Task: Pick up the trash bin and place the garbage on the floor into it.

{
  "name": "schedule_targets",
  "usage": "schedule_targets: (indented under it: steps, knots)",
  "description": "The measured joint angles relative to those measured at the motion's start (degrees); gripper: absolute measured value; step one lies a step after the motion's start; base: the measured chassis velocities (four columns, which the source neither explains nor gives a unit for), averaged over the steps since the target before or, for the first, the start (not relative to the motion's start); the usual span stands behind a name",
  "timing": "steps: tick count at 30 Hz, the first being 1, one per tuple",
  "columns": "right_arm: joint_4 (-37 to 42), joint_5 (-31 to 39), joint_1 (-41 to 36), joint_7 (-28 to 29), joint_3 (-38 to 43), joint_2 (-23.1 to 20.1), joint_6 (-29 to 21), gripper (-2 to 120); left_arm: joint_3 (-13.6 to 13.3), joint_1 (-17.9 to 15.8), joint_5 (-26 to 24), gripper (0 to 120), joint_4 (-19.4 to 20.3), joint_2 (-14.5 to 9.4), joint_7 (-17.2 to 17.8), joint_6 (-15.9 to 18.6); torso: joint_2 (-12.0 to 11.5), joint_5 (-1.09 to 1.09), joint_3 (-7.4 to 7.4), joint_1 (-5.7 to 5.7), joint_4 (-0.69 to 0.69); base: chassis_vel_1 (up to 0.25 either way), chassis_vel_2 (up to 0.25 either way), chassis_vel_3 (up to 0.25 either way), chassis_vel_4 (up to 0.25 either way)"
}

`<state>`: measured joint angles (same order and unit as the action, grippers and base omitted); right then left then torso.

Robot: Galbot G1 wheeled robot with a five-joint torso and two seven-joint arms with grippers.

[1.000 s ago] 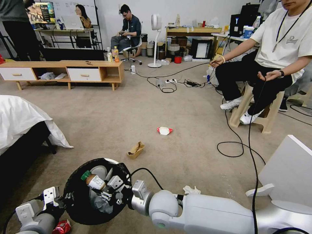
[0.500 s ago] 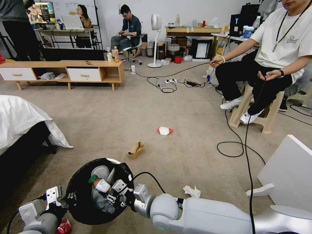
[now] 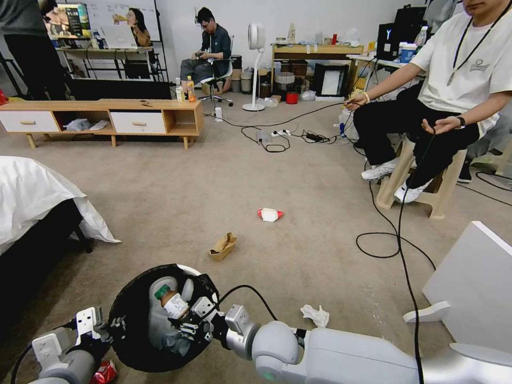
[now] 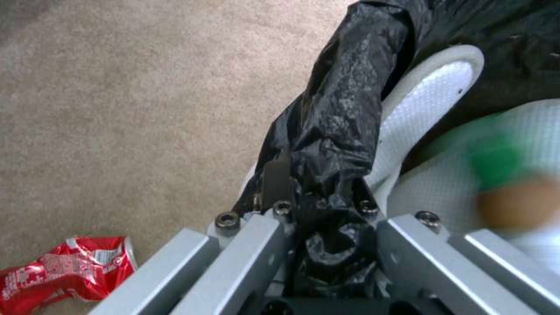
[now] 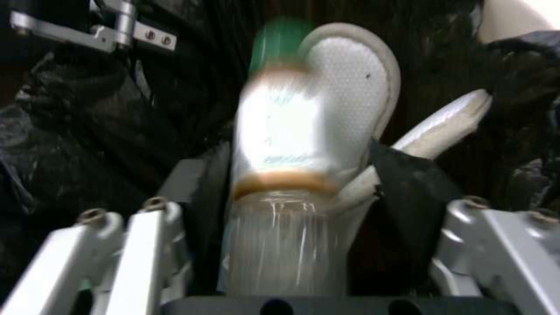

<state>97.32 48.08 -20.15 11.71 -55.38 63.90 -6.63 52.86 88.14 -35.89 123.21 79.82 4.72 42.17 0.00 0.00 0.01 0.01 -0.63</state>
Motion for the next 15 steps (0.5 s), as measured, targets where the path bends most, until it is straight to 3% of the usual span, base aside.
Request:
schedule_targets:
  steps: [1,5,7,15]
  knots:
    - [0.3,0.0,0.1,0.0,0.1,-0.2,0.0,73,0.0,0.0,0.0,1,-0.2,0.0,0.0,0.0,0.0,0.00,0.00,0.00,0.00,0.000,0.000,0.000,0.000]
    - [0.8,0.0,0.1,0.0,0.3,-0.5,0.0,83,0.1,0.0,0.1,1,-0.3,0.1,0.0,0.0,0.0,0.00,0.00,0.00,0.00,0.000,0.000,0.000,0.000]
    - [1.1,0.0,0.2,0.1,0.6,-0.9,-0.2,95,0.2,0.0,0.1,1,-0.3,0.0,0.0,0.0,0.0,0.00,0.00,0.00,0.00,0.000,0.000,0.000,0.000]
    - [2.1,0.1,0.3,0.4,2.0,-1.4,-0.2,100,0.4,0.2,0.4,1,-0.6,0.1,-0.1,0.0,0.0,0.00,0.00,0.00,0.00,0.000,0.000,0.000,0.000]
